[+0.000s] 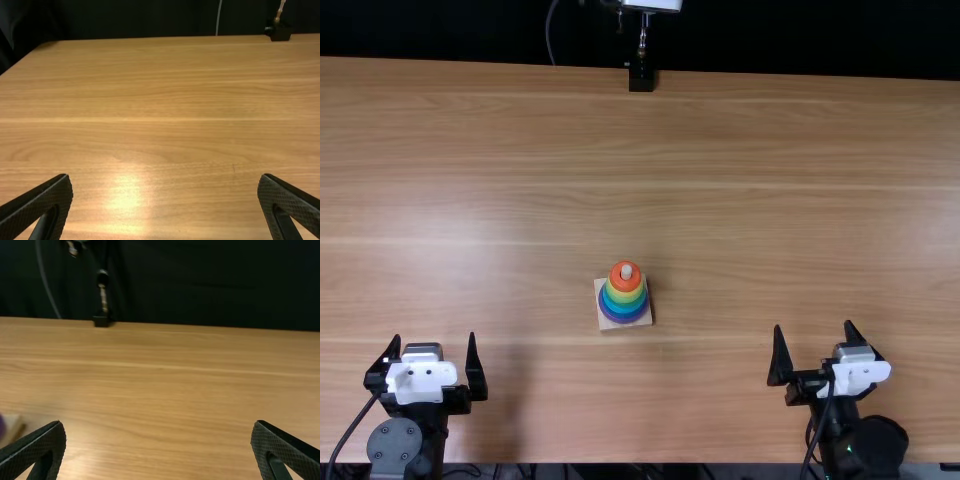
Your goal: Build the Hanoi tower: stack the rings onto the peg from bottom to top in this color order: purple, dark blue, light blue, dark green, light green, yellow, orange.
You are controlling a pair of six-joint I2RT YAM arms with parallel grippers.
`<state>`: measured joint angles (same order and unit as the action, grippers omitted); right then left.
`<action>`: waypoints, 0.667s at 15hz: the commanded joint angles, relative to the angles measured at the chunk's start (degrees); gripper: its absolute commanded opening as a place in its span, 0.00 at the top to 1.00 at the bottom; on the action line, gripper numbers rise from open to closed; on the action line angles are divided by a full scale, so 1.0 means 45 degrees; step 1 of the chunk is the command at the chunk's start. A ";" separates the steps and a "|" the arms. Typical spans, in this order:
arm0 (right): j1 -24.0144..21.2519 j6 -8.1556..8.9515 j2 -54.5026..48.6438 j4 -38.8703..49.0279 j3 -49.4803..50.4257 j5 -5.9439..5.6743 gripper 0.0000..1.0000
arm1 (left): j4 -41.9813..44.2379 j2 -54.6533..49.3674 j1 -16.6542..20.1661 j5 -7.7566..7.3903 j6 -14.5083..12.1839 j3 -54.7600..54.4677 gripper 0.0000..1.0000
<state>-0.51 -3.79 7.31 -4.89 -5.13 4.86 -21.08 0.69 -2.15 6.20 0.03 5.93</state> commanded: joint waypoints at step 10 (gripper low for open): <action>-0.0120 0.0046 -0.1625 -0.2772 0.0963 -0.0776 0.00 | -0.1011 -0.0153 0.0107 0.0006 -0.0054 -0.1319 0.00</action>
<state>-0.54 -3.77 0.71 -12.71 -3.90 1.89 -21.08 0.67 -2.13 6.20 -0.01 5.93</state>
